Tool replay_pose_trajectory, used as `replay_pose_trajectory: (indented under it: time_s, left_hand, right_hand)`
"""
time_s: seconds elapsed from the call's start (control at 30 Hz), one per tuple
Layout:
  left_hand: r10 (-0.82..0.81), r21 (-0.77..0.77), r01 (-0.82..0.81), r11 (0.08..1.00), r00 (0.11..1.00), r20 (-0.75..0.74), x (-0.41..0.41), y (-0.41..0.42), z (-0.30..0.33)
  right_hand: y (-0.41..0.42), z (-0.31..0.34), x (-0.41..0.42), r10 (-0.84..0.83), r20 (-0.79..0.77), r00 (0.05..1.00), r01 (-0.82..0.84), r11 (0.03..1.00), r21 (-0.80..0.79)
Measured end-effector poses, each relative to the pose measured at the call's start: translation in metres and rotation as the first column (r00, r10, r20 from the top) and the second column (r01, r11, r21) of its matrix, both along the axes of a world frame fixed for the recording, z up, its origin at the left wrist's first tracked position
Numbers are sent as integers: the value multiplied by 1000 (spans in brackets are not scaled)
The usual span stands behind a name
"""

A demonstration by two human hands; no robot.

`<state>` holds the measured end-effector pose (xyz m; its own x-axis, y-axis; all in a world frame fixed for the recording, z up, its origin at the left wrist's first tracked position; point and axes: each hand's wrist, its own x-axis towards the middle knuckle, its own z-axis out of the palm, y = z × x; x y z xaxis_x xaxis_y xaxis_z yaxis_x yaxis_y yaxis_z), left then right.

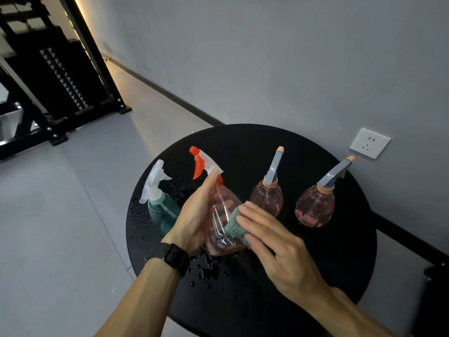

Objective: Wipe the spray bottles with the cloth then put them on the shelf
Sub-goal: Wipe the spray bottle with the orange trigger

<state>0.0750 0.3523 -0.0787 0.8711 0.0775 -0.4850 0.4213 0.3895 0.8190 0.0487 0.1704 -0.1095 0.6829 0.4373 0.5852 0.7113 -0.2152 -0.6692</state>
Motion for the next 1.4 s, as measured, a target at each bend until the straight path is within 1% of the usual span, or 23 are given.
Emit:
replay_pose_trajectory:
  time_s: [0.07, 0.13, 0.27, 0.37, 0.47, 0.67, 0.83, 0.97, 1.03, 1.13, 1.3, 1.4]
  left_hand:
    - [-45, 9, 45, 999, 999, 8, -2, -3, 2]
    - [-68, -20, 68, 997, 998, 17, -5, -6, 5]
    - [-68, -62, 72, 996, 996, 61, -9, -11, 7]
    - [-118, -23, 120, 992, 989, 87, -11, -13, 8]
    - [-140, 44, 138, 990, 989, 57, -12, -11, 8]
    - [-67, 96, 61, 994, 996, 58, -10, -4, 7]
    - [48, 3, -49, 999, 995, 90, -5, 5, 1]
    - [85, 19, -86, 996, 994, 69, -5, 8, 2]
    - [108, 59, -111, 992, 993, 51, -4, 10, 1]
    - [145, 70, -148, 987, 988, 47, -4, 11, 2]
    - [95, 107, -102, 989, 993, 68, -7, 4, 7]
    - [39, 107, -46, 993, 997, 64, -9, 4, 6]
  right_hand:
    - [0, 1, 3, -17, -29, 999, 17, 1000, 0]
    - [1, 4, 8, -33, -79, 996, 34, 999, 10]
    - [5, 12, 20, -56, -153, 987, 64, 997, 47]
    - [12, 15, 28, -74, -161, 984, 85, 995, 58]
    - [20, 15, 31, -85, -158, 984, 94, 994, 54]
    - [29, 15, 30, -72, -193, 979, 81, 996, 43]
    - [26, 13, 22, -48, -241, 969, 62, 997, 52]
    - [18, 8, 11, -20, -237, 971, 35, 998, 56]
    - [14, 4, 4, -10, -220, 975, 22, 998, 52]
    - [10, -3, -6, -4, -183, 983, 13, 999, 48]
    - [5, -4, -8, -8, -145, 989, 14, 999, 44]
    - [8, -1, -3, -19, -138, 990, 26, 999, 46]
